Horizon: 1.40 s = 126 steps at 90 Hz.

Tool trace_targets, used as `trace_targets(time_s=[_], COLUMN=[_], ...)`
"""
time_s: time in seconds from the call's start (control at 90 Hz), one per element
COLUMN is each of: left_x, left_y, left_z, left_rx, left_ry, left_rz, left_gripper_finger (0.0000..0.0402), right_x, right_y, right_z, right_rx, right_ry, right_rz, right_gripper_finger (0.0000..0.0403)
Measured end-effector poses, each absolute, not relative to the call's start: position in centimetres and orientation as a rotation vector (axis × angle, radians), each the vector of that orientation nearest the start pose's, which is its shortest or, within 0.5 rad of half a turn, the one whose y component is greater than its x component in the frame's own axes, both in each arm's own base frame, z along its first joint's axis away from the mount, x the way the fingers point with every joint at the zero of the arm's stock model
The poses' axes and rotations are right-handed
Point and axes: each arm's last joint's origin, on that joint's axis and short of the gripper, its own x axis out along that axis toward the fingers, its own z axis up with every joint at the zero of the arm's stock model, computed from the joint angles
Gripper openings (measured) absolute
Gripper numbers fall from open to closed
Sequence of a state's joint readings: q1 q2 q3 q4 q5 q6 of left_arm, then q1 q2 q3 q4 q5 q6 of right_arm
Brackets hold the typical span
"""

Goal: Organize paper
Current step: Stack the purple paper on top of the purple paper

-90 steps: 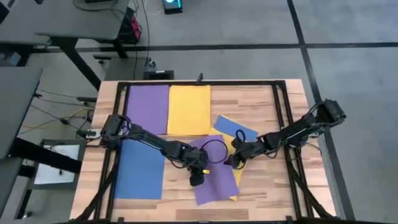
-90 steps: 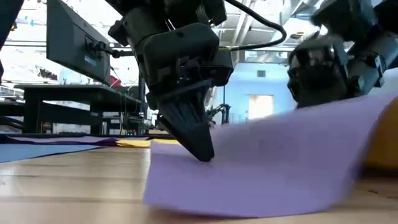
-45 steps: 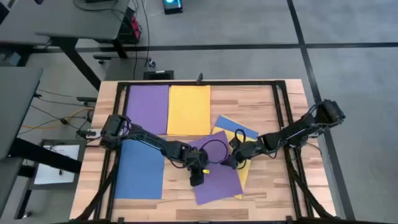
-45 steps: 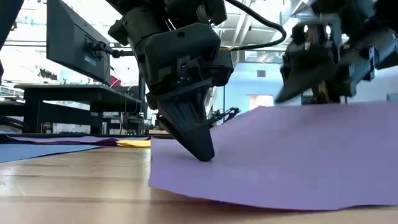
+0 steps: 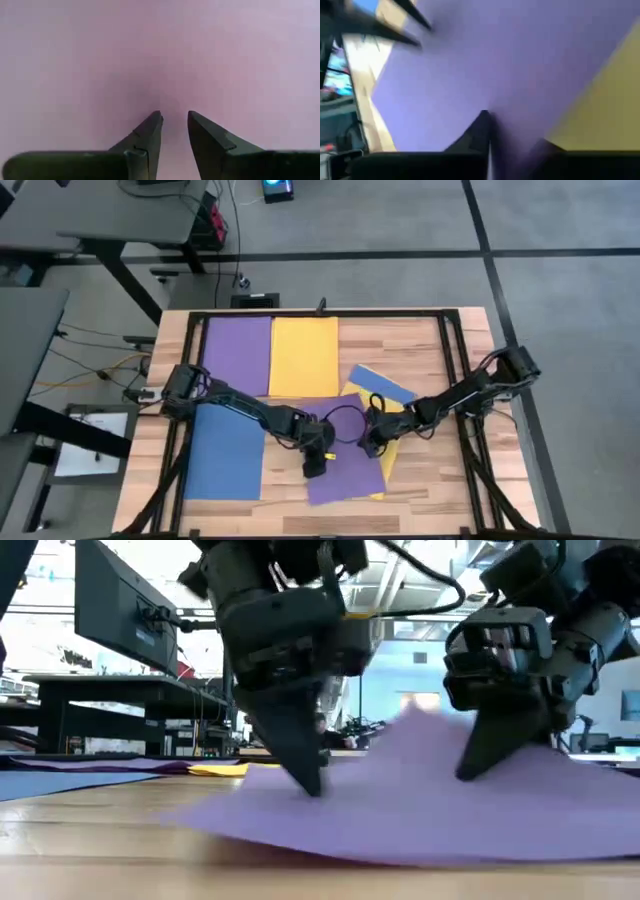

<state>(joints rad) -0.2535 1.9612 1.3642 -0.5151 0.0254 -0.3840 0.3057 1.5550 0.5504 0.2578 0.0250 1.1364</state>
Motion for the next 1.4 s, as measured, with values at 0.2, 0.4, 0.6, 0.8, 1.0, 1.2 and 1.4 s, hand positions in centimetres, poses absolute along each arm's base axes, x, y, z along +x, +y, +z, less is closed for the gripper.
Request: trace_targets(time_s=[0.2, 0.4, 0.6, 0.8, 1.0, 1.2, 1.4], left_x=[35.0, 26.2, 16.8, 9.8, 6.7, 5.6, 4.2], left_y=[-9.7, -8.2, -5.0, -2.4, -0.9, -0.5, 0.0], left_z=[26.3, 37.1, 42.9, 43.5, 42.3, 39.9, 39.3], left_rx=[-0.14, -0.068, -0.242, -0.32, -0.222, -0.223, -0.302], left_ry=[1.279, 1.132, 0.813, 0.647, 0.501, 0.444, 0.377], left_rz=[-0.027, 0.094, 0.184, 0.205, 0.268, 0.257, 0.251], left_gripper_finger=[0.0082, 0.0082, 0.0082, 0.0082, 0.0082, 0.0082, 0.0082], right_x=[24.8, 25.9, 30.5, 37.3, 45.5, 52.9, 55.7], right_y=[7.9, 6.0, 2.7, -2.0, -7.4, -13.2, -16.6], right_z=[19.1, 25.0, 28.4, 29.1, 29.0, 29.3, 26.1], right_rx=[0.972, 1.042, 1.09, 1.112, 1.126, 1.032, 1.102], right_ry=[0.781, 0.618, 0.385, 0.235, 0.095, -0.075, -0.081], right_rz=[-0.167, -0.154, -0.165, -0.239, -0.209, 0.061, 0.13], right_gripper_finger=[0.0001, 0.0, 0.0, 0.0, 0.0, 0.0, 0.0])
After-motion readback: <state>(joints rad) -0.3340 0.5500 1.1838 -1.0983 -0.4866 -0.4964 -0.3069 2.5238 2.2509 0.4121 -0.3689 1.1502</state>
